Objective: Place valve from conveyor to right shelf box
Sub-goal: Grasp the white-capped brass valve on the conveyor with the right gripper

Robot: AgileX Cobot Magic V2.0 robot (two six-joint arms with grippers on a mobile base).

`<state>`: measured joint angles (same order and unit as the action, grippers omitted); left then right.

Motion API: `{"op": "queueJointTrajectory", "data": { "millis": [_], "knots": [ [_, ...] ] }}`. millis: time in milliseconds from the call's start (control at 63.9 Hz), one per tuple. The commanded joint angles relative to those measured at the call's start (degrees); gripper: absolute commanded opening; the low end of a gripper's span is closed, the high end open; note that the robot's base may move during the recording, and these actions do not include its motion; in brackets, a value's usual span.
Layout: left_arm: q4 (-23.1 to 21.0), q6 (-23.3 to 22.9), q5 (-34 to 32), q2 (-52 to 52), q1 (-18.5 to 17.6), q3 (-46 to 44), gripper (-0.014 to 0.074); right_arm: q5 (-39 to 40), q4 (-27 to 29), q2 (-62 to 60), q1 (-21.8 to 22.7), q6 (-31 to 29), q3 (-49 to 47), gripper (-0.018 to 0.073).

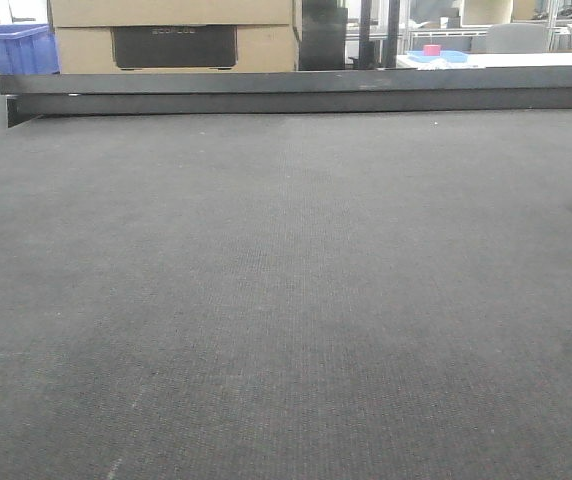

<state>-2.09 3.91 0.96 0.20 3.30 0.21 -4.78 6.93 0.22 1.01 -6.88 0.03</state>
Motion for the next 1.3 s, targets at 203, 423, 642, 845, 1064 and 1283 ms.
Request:
{"op": "queueJointTrajectory", "data": {
  "millis": [203,423,642,845,1064,1283],
  "knots": [
    [-0.32,0.15,-0.96,-0.20,-0.10,-0.21,-0.0111,1.43,0.09,-0.22,-0.12,0.02,-0.03,-0.0155],
    [-0.32,0.15,-0.96,-0.20,-0.10,-0.21,-0.0111,1.43,0.09,-0.22,-0.12,0.02,-0.03,-0.0155],
    [-0.32,0.15,-2.60,-0.20,-0.09,-0.21,-0.0111,1.71,0.09,-0.22,-0.12,0.02,-0.03,-0.0155],
    [-0.32,0.15,-6.74,-0.20,-0.09,-0.21,-0.0111,10.44,0.09,-0.22,-0.12,0.02,-0.03,-0.0155],
    [-0.32,0.15,-4.67,-0.20,0.00,-7.67,-0.0111,1.82,0.09,-0.22,-0.12,0.02,-10.54,-0.0155],
    [-0.21,0.15,15.83,9.06,0.00,-25.89,-0.0067,-11.17,0.09,4.85,-0.12,0.02,-27.46,0.0015]
  ]
}}
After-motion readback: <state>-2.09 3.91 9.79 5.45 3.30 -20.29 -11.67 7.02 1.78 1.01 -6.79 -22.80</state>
